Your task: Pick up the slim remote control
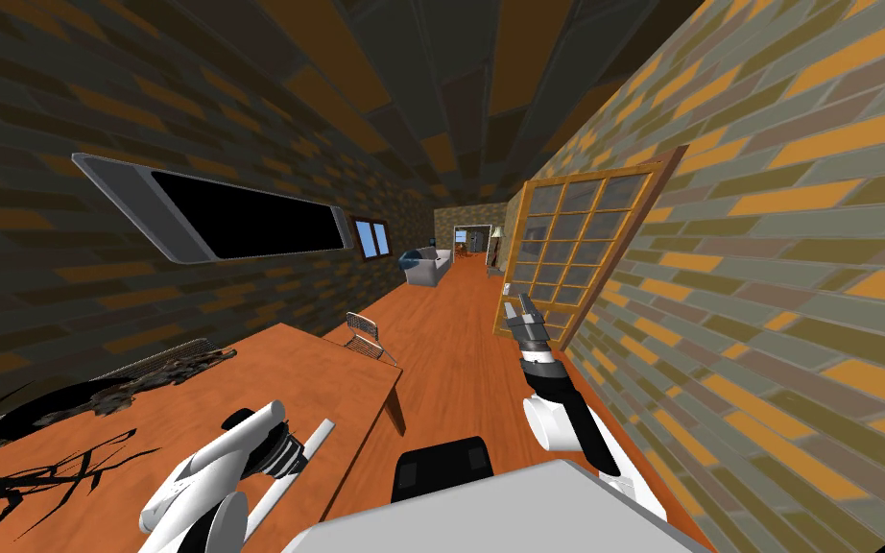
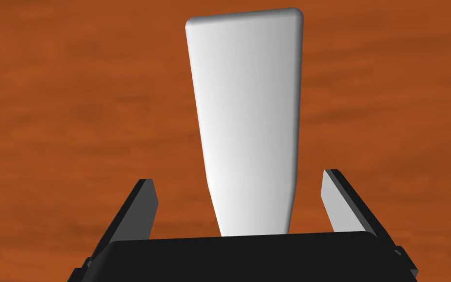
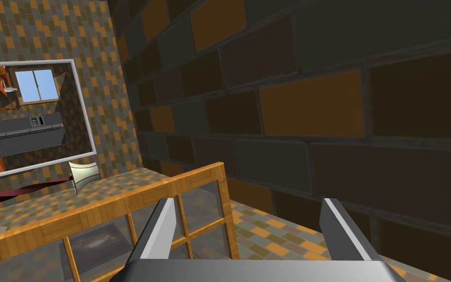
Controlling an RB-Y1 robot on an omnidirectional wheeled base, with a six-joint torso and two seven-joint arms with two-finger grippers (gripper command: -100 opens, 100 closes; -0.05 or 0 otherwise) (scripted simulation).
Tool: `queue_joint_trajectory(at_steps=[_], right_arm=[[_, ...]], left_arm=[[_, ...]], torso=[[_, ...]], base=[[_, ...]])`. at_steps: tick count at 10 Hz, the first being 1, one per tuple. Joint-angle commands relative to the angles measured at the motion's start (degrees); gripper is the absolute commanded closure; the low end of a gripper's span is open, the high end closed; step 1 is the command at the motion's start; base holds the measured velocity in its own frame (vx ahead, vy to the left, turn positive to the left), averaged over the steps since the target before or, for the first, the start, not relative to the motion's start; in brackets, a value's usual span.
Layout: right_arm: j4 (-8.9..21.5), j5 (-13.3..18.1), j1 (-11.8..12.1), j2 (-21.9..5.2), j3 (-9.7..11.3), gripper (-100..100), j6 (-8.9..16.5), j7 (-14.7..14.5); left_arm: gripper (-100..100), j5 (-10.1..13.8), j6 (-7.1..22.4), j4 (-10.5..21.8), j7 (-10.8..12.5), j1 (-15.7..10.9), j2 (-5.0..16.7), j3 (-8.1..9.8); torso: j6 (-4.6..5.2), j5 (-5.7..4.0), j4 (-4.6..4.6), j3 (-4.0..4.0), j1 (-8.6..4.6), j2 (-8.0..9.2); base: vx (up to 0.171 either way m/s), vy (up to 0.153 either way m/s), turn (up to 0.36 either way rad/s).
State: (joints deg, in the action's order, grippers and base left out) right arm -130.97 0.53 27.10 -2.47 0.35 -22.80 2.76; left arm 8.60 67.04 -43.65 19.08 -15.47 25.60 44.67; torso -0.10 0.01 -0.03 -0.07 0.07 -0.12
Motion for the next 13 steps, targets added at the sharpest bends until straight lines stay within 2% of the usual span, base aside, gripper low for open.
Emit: queue_joint_trajectory(at_steps=[1,3,4,5,6,9,10,11,13], right_arm=[[0.0,0.0,0.0,0.0,0.0,0,0.0,0.0],[0.0,0.0,0.0,0.0,0.0,0,0.0,0.0],[0.0,0.0,0.0,0.0,0.0,0,0.0,0.0],[0.0,0.0,0.0,0.0,0.0,0,0.0,0.0],[0.0,0.0,0.0,0.0,0.0,0,0.0,0.0],[0.0,0.0,0.0,0.0,0.0,0,0.0,0.0],[0.0,0.0,0.0,0.0,0.0,0,0.0,0.0],[0.0,0.0,0.0,0.0,0.0,0,0.0,0.0],[0.0,0.0,0.0,0.0,0.0,0,0.0,0.0]], left_arm=[[-100,-0.3,1.7,0.9,0.2,0.4,0.0,0.61],[-100,-0.4,2.8,3.3,0.2,0.7,0.2,1.16],[-100,-0.5,1.5,4.0,0.2,0.0,0.4,0.87],[0,-0.5,1.5,4.2,0.3,-0.1,0.4,0.88],[-100,-0.3,-0.4,5.1,0.2,0.4,-0.4,0.30],[-100,-0.1,-3.3,6.6,0.2,1.0,-1.6,-0.56],[-100,-0.2,-2.9,7.2,0.2,0.4,-1.1,-0.41],[100,-0.2,-3.2,7.3,0.3,0.4,-1.1,-0.47],[100,-0.2,-3.0,7.4,0.3,0.4,-1.2,-0.46]], torso=[[0.00,0.00,0.00,0.00,0.00,0.00],[0.00,0.01,0.00,0.00,0.02,0.00],[-0.01,0.02,-0.01,-0.02,0.09,-0.04],[-0.01,0.01,0.00,0.01,0.00,0.03],[-0.01,-0.01,0.02,0.05,-0.08,0.09],[-0.02,0.01,0.00,0.00,0.01,0.00],[-0.01,0.01,0.00,0.00,0.02,0.00],[-0.01,-0.01,0.01,0.03,-0.05,0.06],[0.00,0.01,0.02,0.04,0.01,0.08]], base=[[0.038,0.032,-0.074],[0.043,0.047,-0.050],[0.023,0.029,-0.009],[0.004,0.005,0.000],[0.022,0.026,0.039],[0.036,0.035,0.033],[0.013,0.016,0.002],[0.000,0.000,0.000],[0.000,0.000,0.000]])
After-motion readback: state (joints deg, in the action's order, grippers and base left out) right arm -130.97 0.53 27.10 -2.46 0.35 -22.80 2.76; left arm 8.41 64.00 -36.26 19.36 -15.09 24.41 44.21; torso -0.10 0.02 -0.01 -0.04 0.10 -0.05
